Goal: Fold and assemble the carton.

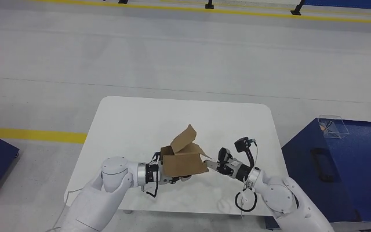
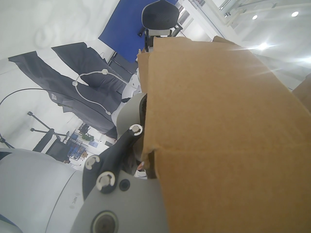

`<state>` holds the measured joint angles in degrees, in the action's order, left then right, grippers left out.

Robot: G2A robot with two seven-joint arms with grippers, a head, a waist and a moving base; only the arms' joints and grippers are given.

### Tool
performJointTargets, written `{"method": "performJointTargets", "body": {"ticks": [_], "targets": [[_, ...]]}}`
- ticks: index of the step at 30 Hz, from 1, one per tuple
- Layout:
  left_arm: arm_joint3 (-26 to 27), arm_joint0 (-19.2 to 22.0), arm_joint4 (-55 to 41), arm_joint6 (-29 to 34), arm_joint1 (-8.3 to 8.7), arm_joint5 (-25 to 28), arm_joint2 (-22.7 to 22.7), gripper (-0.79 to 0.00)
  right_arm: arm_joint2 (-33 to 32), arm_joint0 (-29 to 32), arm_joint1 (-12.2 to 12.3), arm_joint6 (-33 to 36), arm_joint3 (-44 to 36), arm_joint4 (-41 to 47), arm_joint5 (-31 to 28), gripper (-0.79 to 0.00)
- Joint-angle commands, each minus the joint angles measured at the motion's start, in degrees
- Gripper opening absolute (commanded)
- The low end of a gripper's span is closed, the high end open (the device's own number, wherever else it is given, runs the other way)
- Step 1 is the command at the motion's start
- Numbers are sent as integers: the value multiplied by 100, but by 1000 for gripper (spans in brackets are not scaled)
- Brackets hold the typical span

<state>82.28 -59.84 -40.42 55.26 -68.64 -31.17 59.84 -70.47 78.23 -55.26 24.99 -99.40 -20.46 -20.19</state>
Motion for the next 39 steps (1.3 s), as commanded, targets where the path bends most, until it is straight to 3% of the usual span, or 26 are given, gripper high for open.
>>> {"method": "performJointTargets", "body": {"ticks": [1,18,33,39], "targets": [[-14,-1,-23,-28,1,-3,-11,-785,-40,69,5,20,-76,-12,-25,0],[19,-45,-244,-347,8,49,-27,-785,-115,385,-27,-218,-409,-383,-14,0],[618,-319,595,288,145,894,-108,-785,32,128,-112,-168,-222,-913,640,0],[727,-396,631,402,169,952,-150,-785,212,1,-168,-139,-137,-969,705,0]]}}
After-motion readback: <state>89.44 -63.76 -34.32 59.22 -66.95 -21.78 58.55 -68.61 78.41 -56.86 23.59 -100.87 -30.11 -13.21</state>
